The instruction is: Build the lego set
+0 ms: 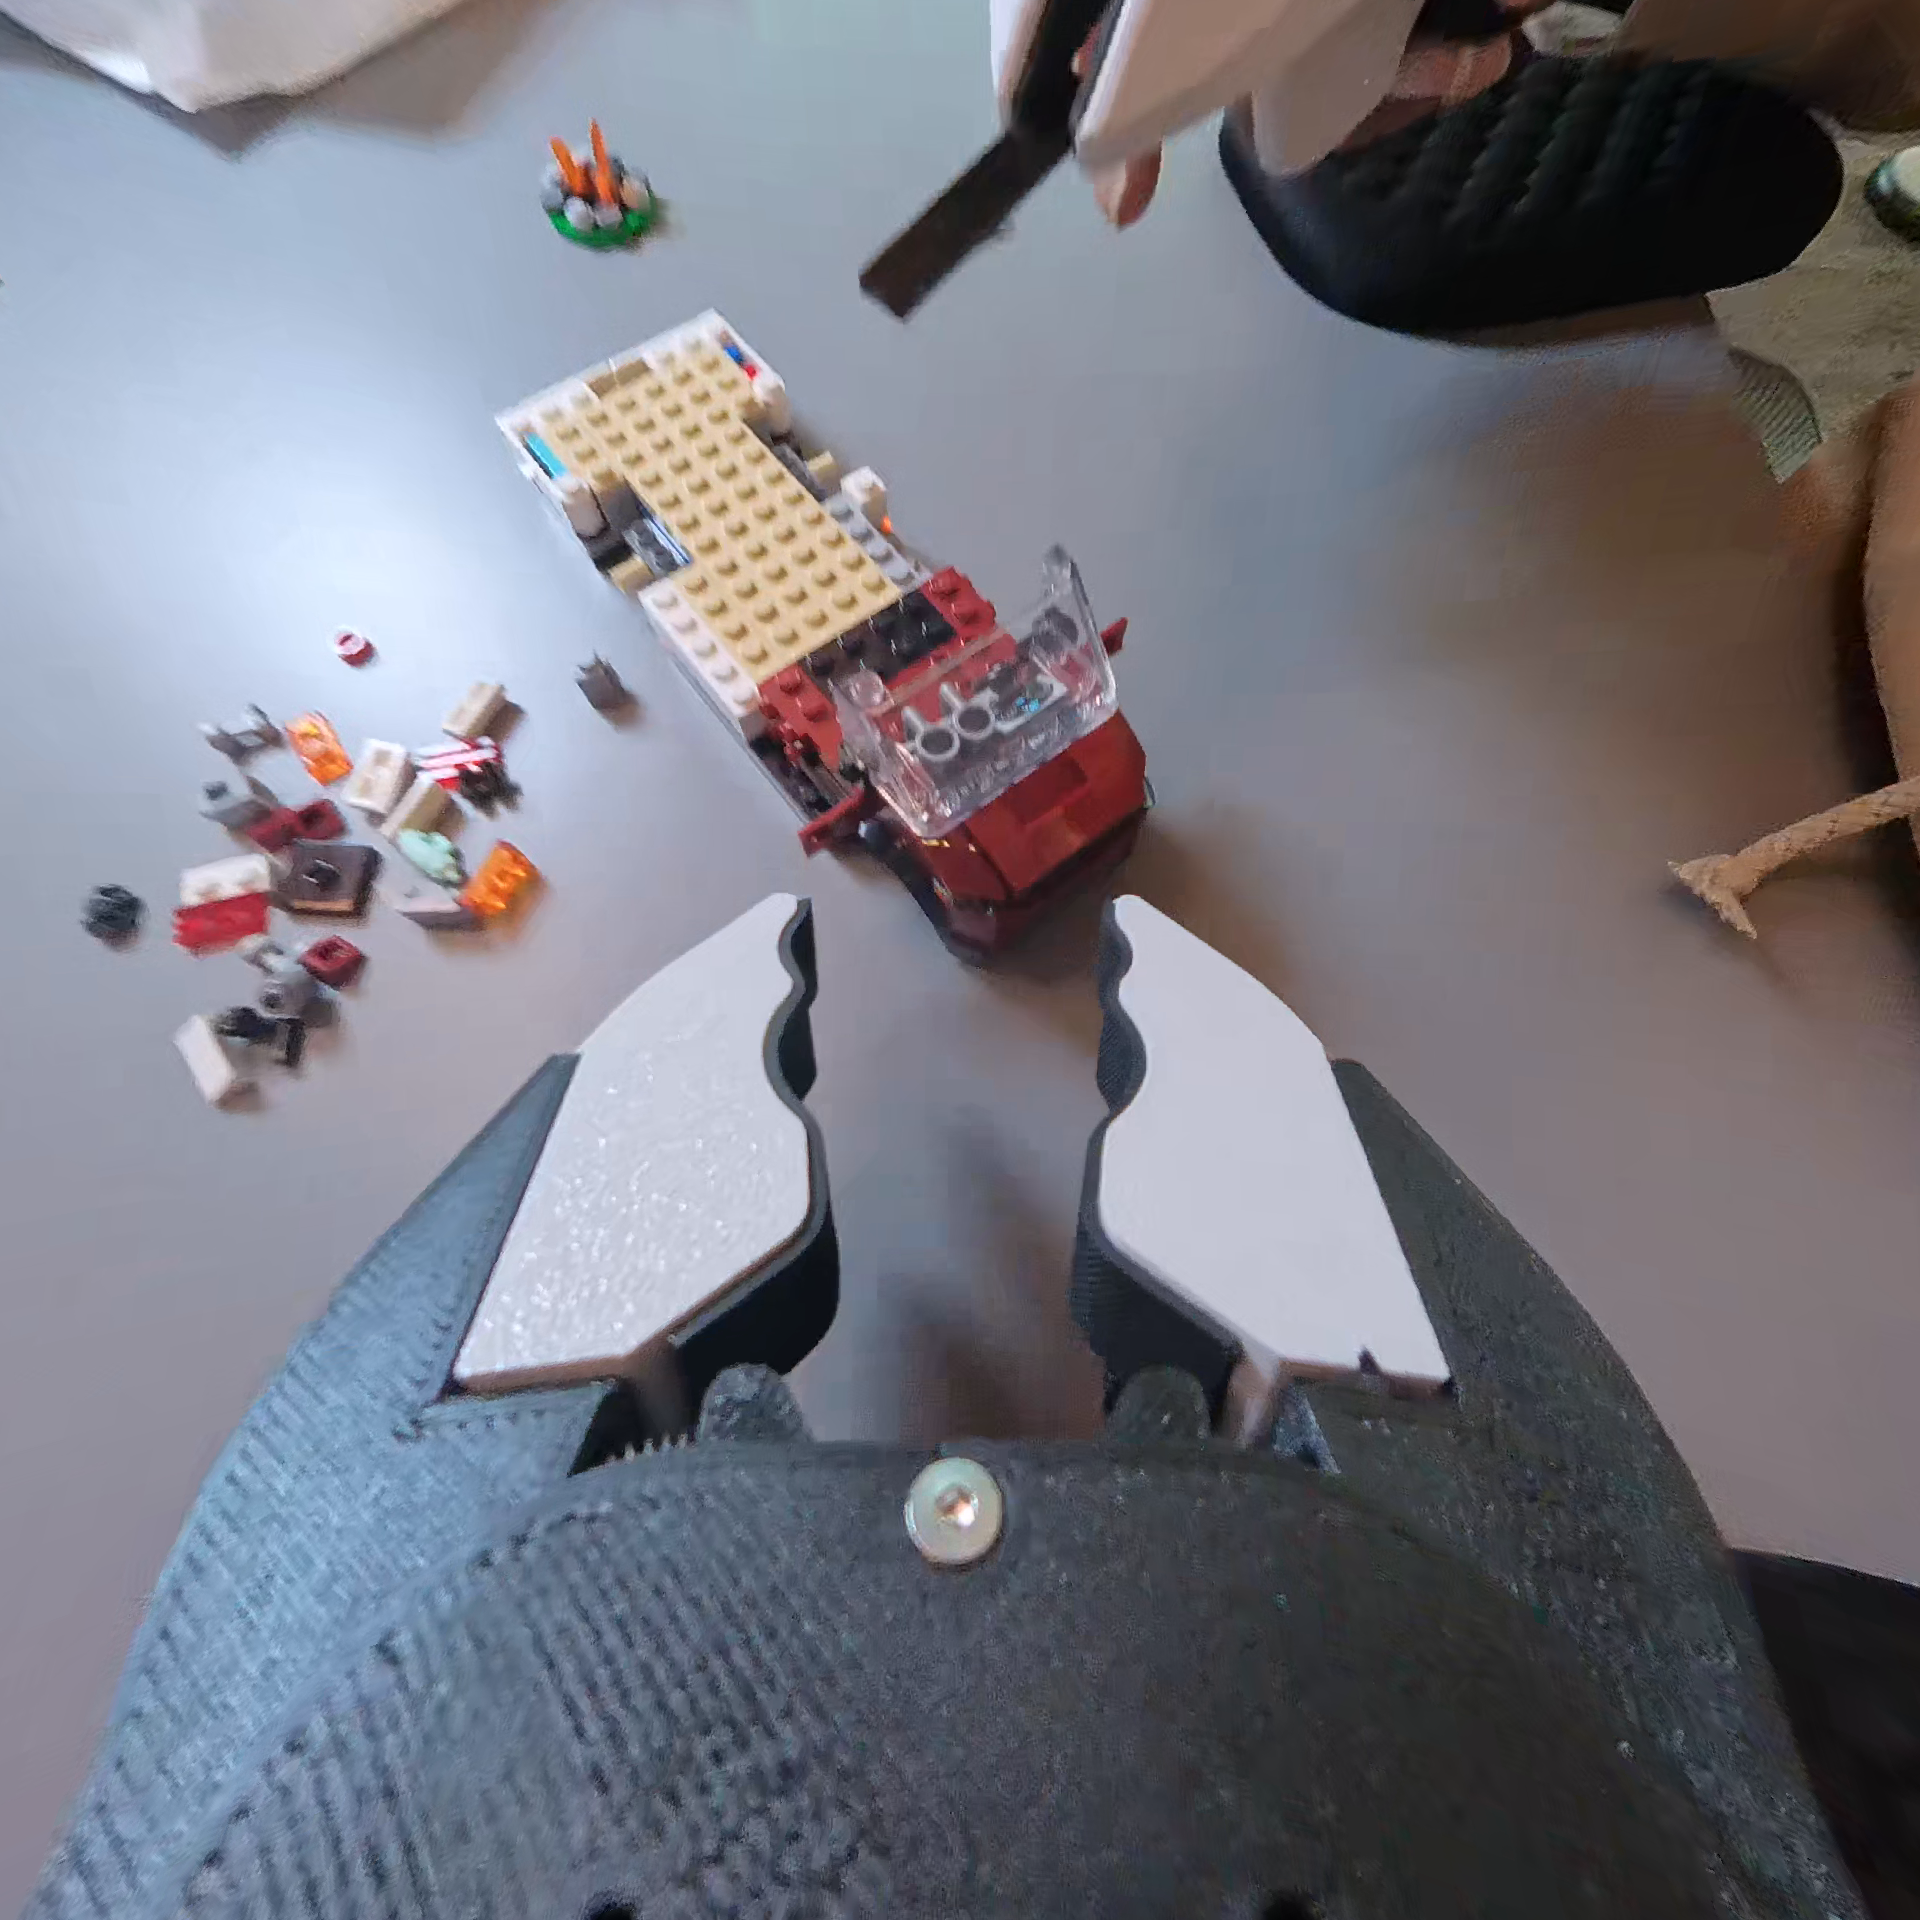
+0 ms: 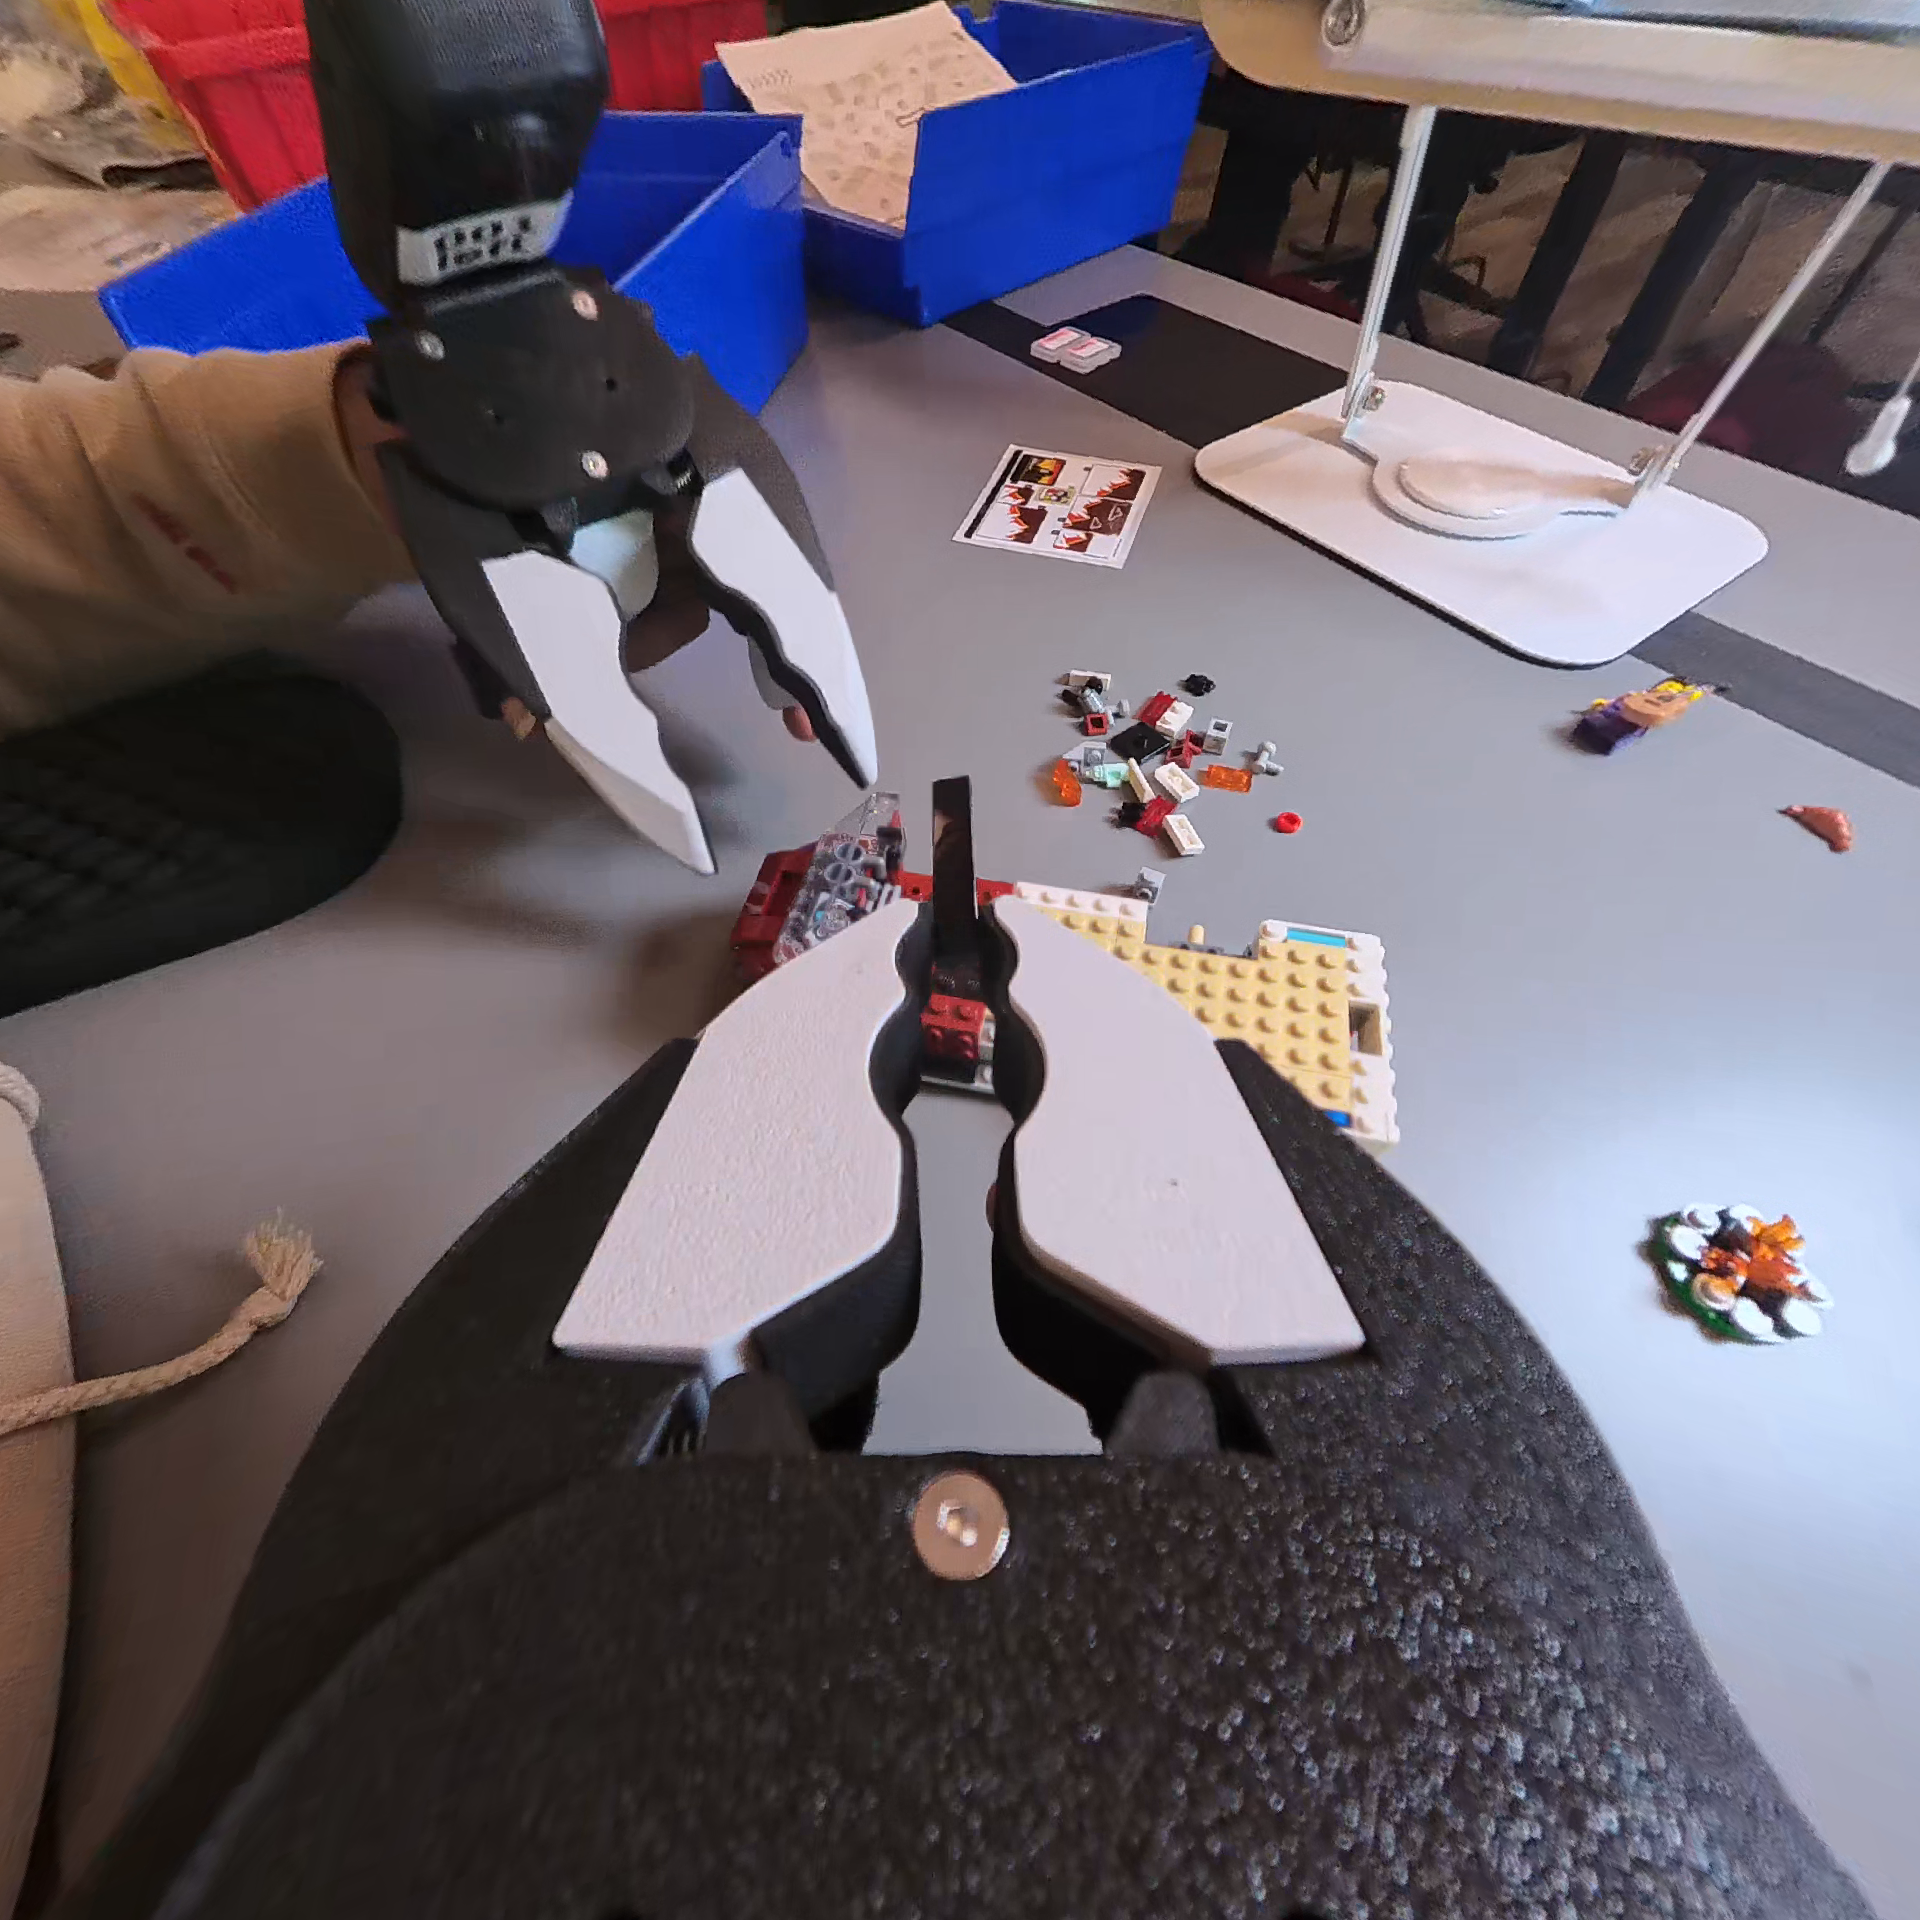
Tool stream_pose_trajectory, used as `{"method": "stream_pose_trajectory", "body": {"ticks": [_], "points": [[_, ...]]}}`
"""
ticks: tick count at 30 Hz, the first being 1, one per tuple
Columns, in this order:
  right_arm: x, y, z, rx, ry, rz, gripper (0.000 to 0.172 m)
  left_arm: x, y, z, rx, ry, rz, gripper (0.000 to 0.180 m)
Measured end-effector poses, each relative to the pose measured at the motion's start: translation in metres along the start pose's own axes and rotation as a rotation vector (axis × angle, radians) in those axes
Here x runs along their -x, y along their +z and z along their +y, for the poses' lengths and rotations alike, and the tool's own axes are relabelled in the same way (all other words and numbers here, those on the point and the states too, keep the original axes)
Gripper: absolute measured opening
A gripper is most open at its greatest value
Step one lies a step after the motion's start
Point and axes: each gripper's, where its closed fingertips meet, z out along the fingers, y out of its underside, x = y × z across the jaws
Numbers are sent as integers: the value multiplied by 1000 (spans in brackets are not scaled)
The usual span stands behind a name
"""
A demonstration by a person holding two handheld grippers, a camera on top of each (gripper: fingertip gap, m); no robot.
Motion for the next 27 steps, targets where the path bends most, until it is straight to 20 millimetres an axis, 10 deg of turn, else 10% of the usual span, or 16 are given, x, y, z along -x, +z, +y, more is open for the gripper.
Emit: {"method": "stream_pose_trajectory", "body": {"ticks": [12, 27], "points": [[-1, 0, 10, 27, 6, -47, 8, -25, 35, -5, 25, 96, -28, 22], [-2, 7, 13, 99, 6, -151, 8, -7, 0, -60, -253, 164, 15, 22]]}}
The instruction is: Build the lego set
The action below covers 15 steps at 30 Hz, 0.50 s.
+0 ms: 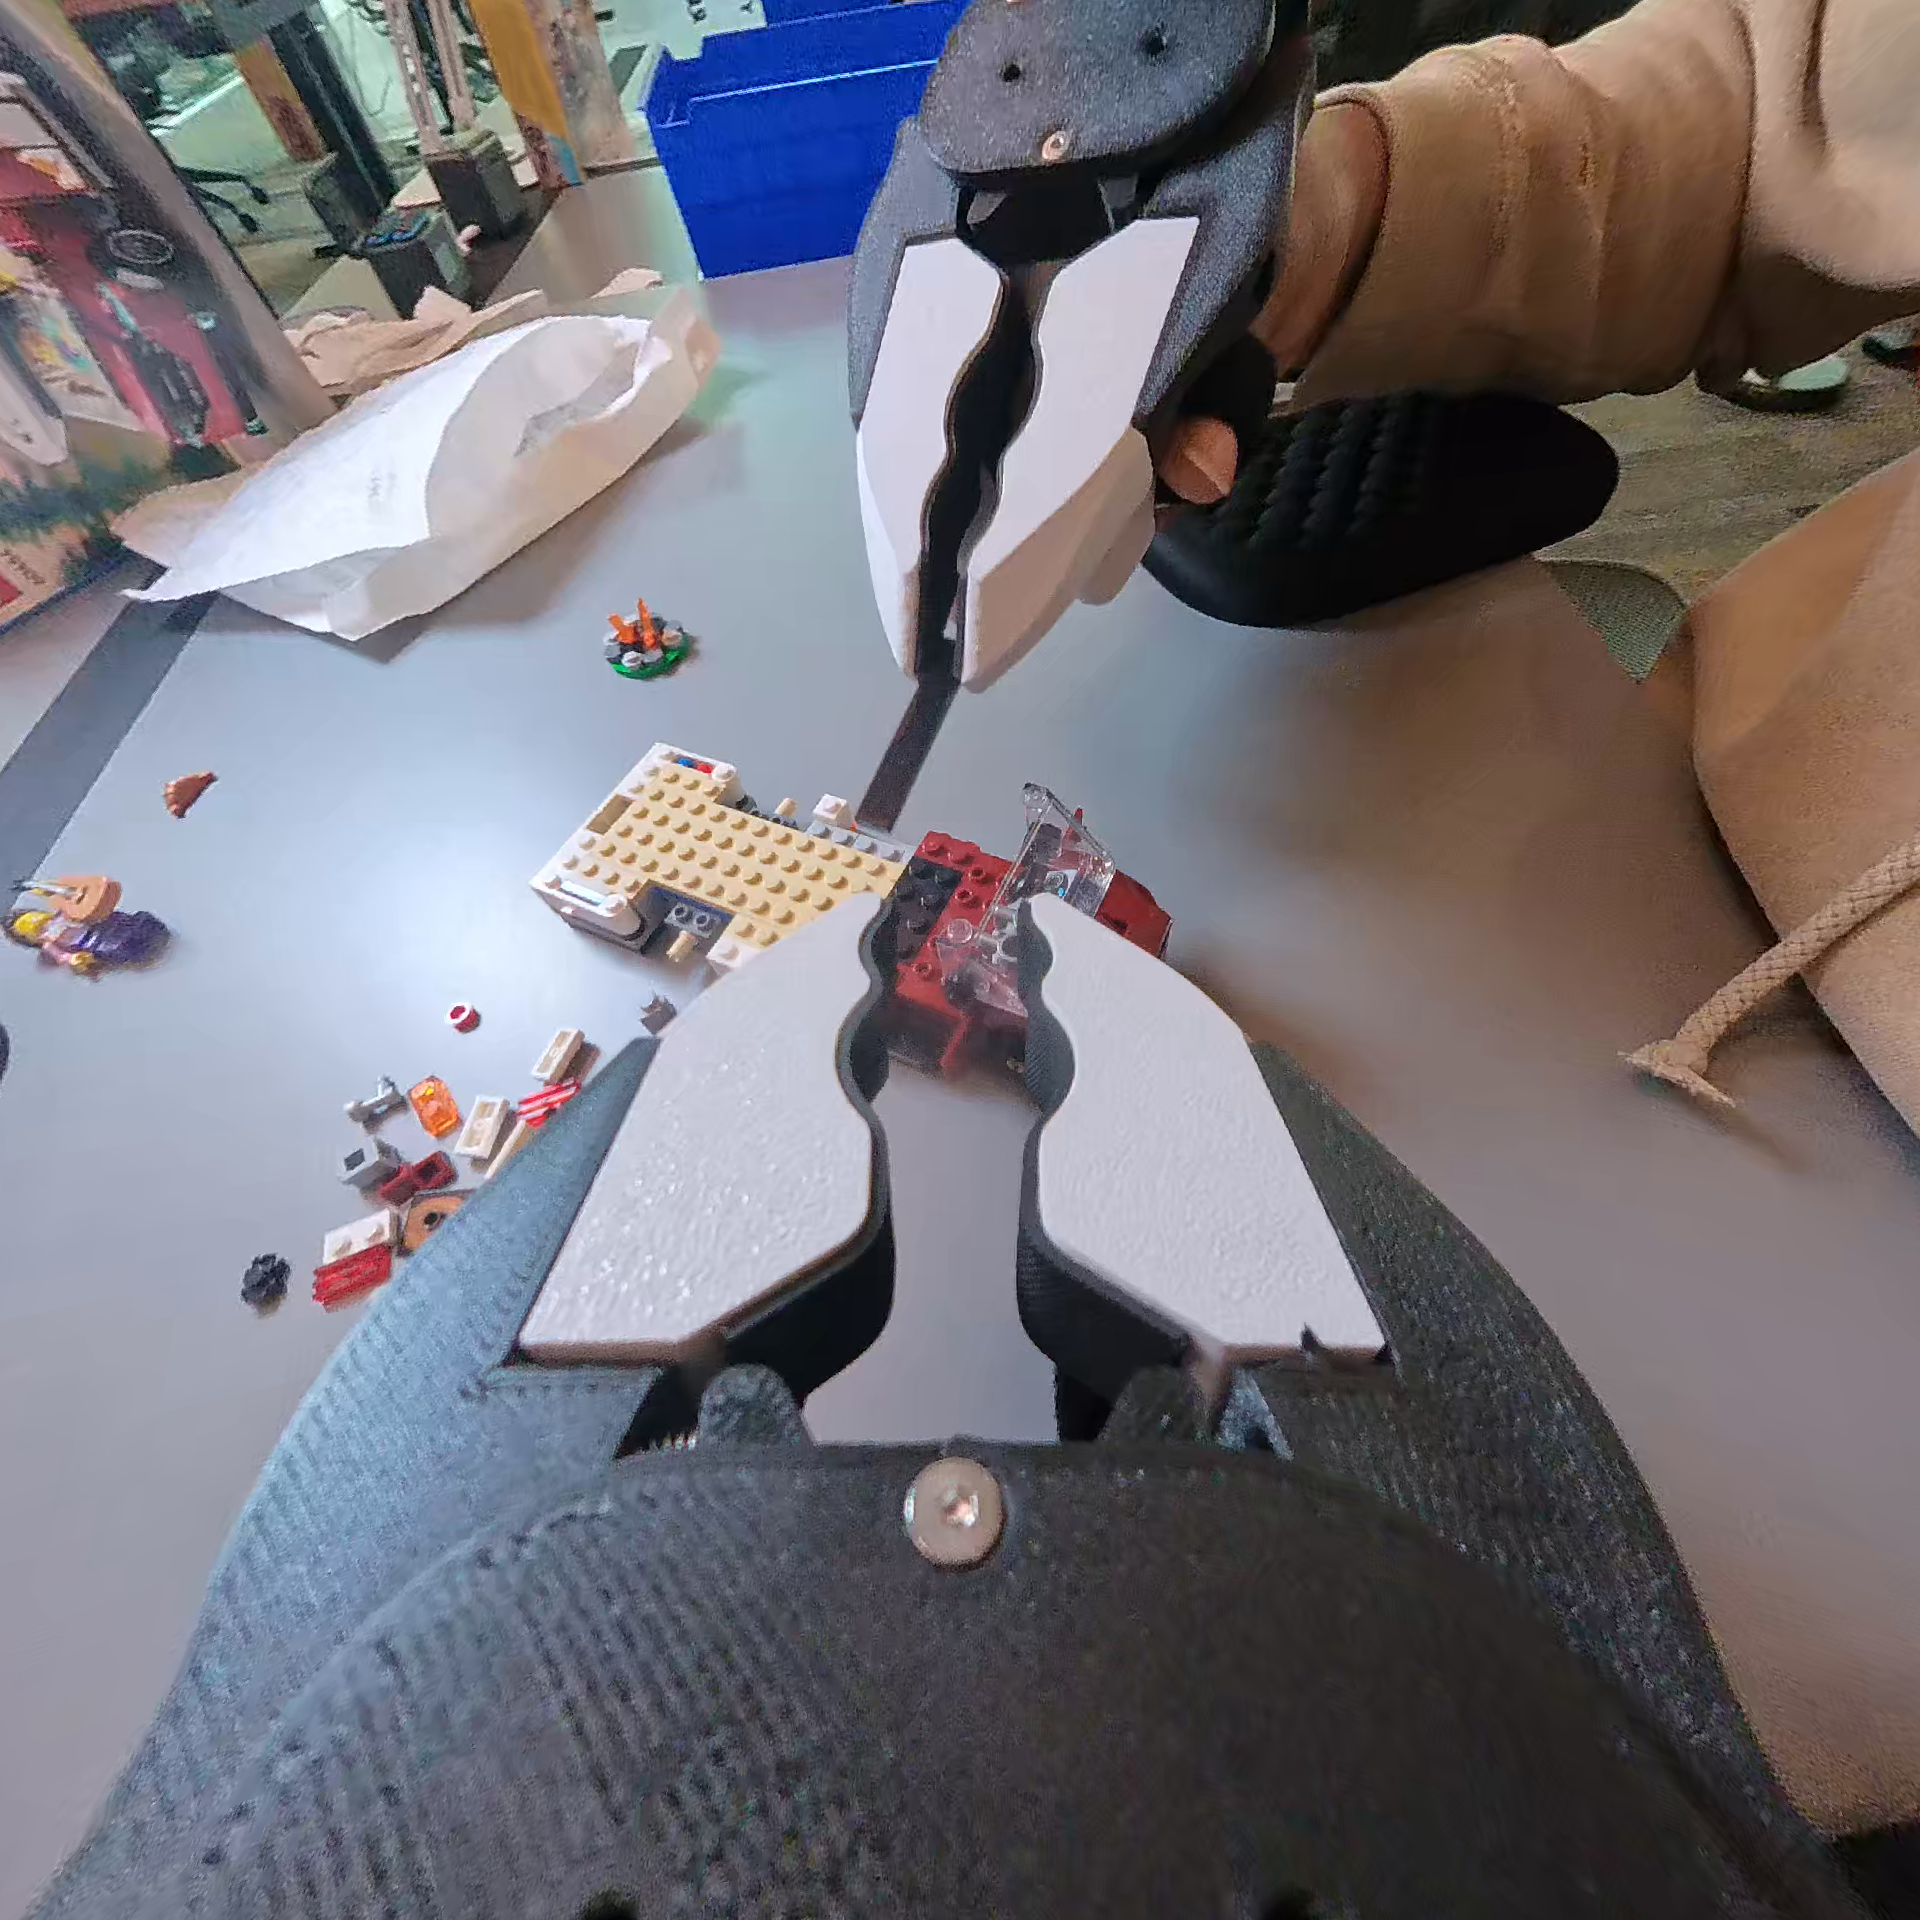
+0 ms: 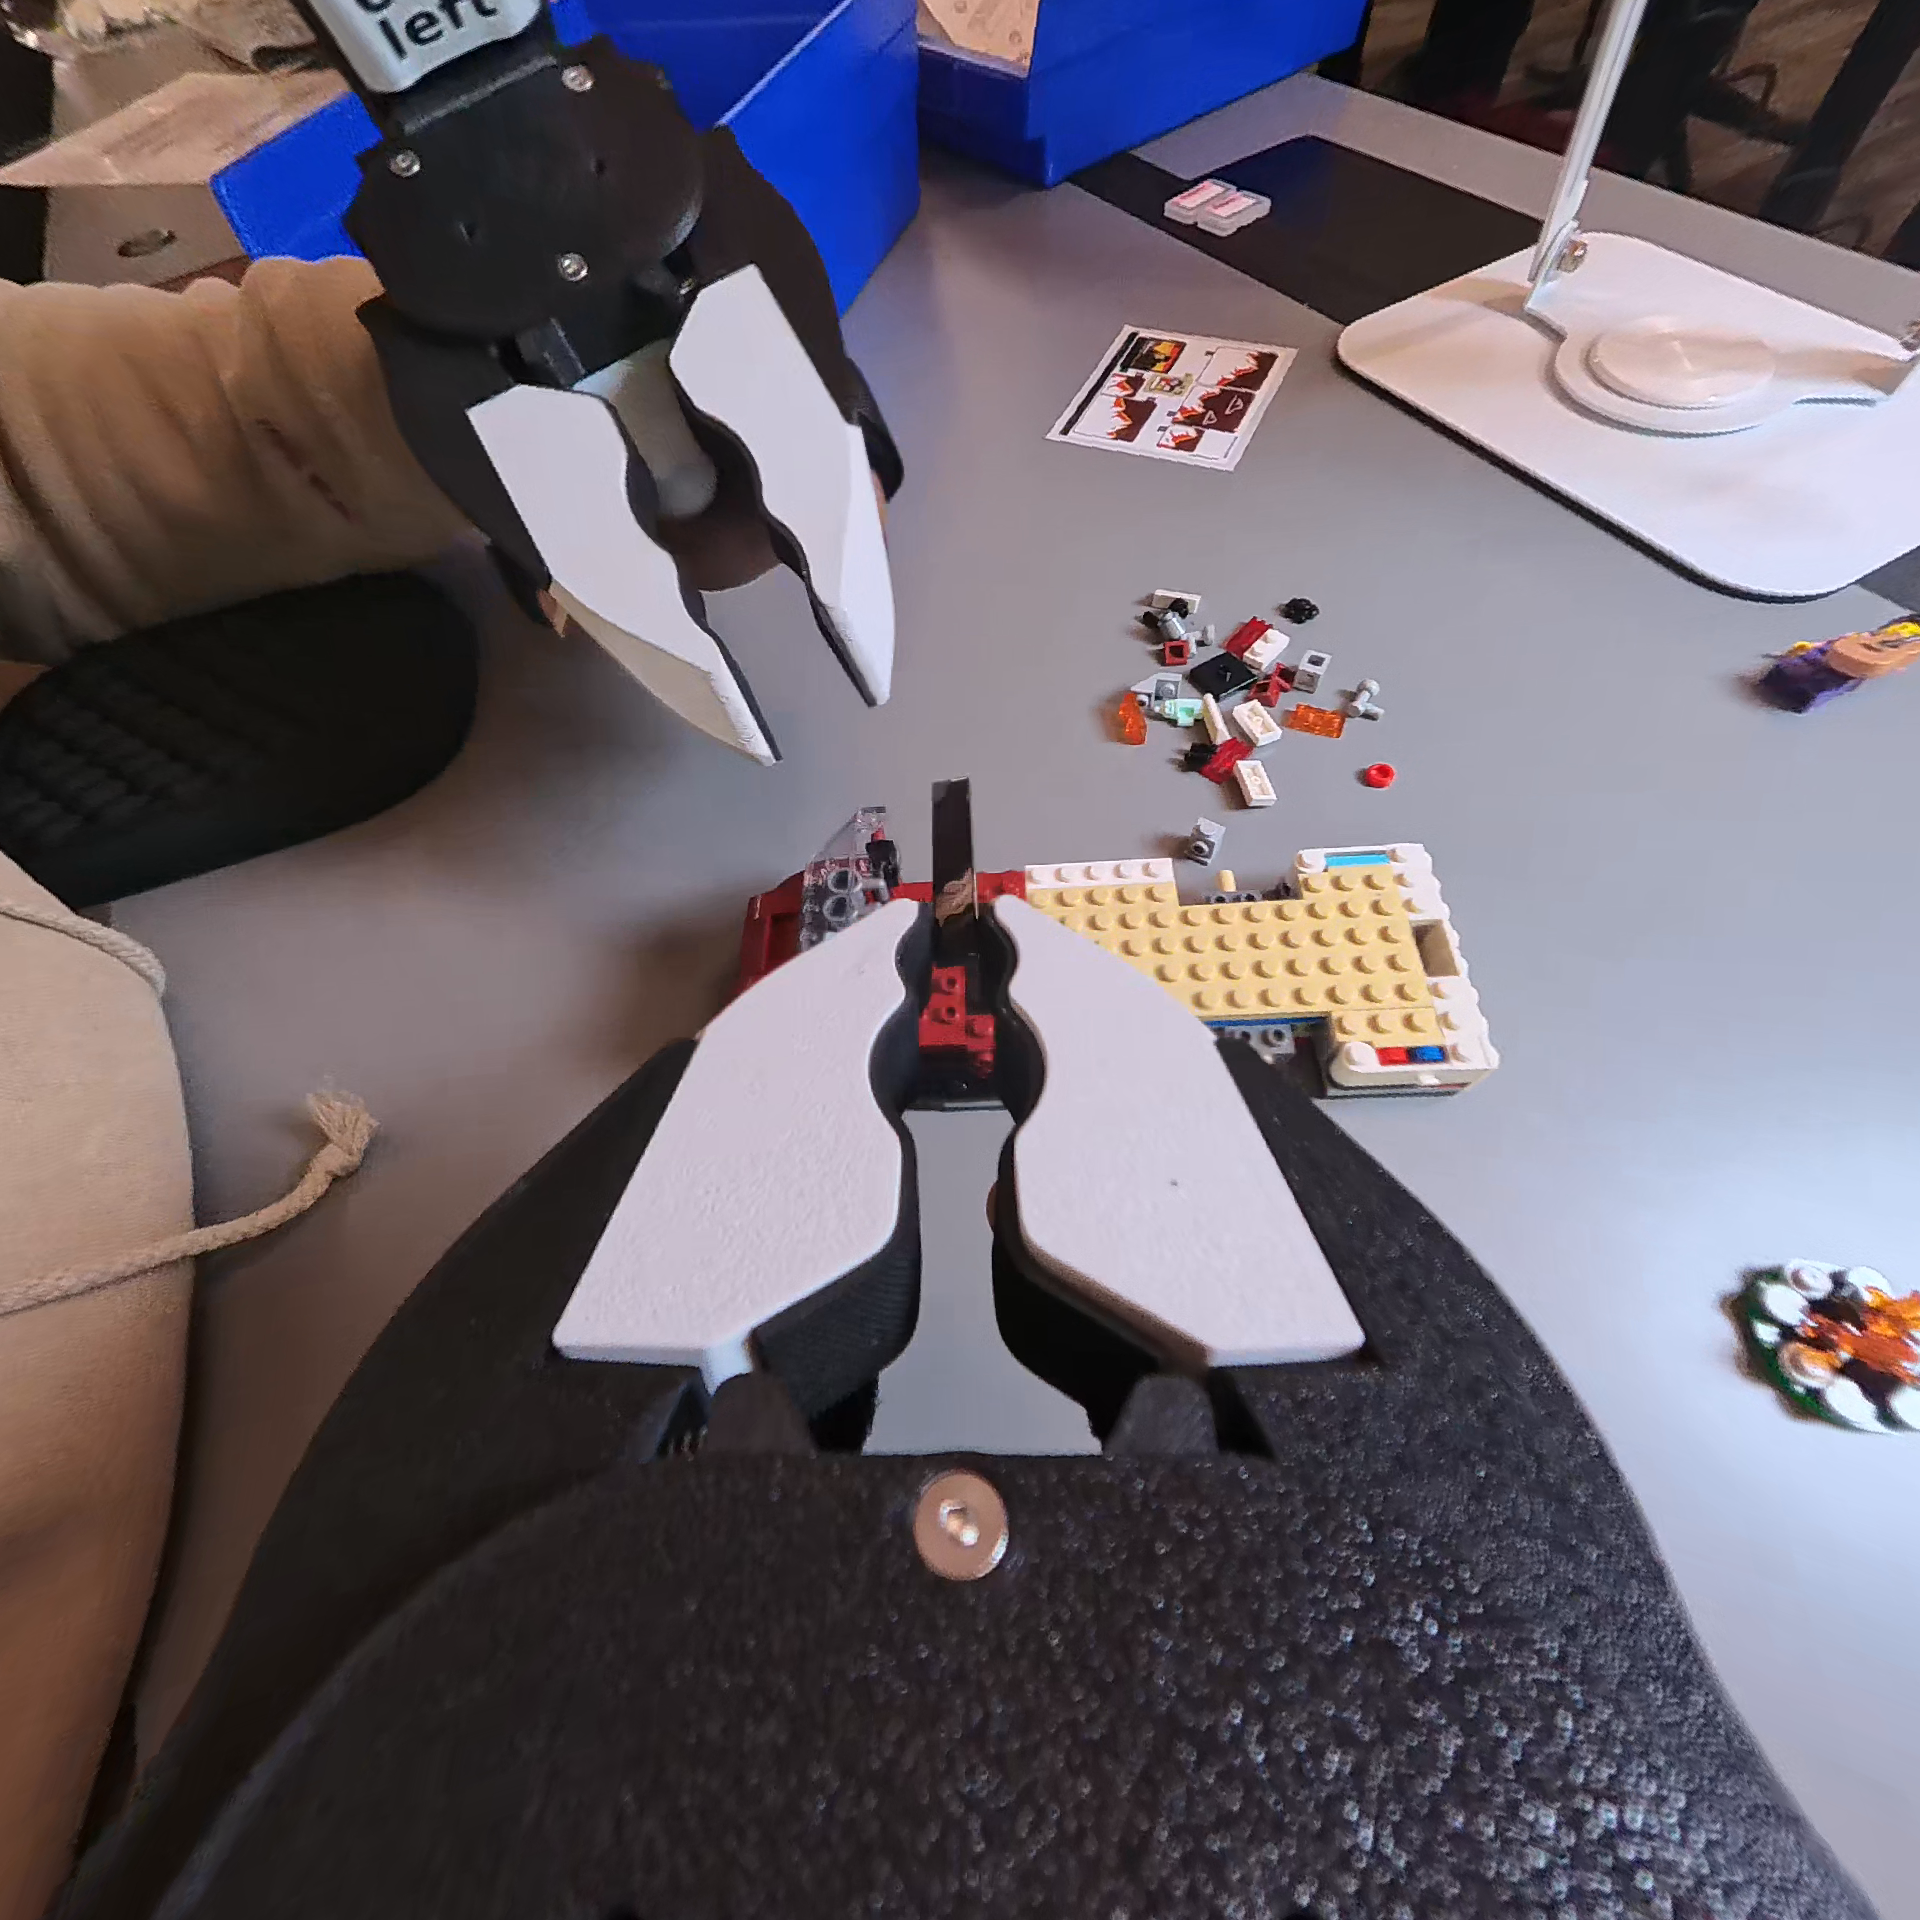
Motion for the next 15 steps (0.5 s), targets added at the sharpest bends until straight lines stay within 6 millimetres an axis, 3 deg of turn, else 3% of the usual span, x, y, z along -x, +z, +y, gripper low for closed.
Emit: {"method": "stream_pose_trajectory", "body": {"ticks": [5, 15], "points": [[13, 7, 4, 12, 12, -26, 8, -1, 8, 5, 35, 48, 83, 21], [17, 14, 10, 4, 71, 8, 8, 1, 16, 9, 46, 63, 148, 14]]}}
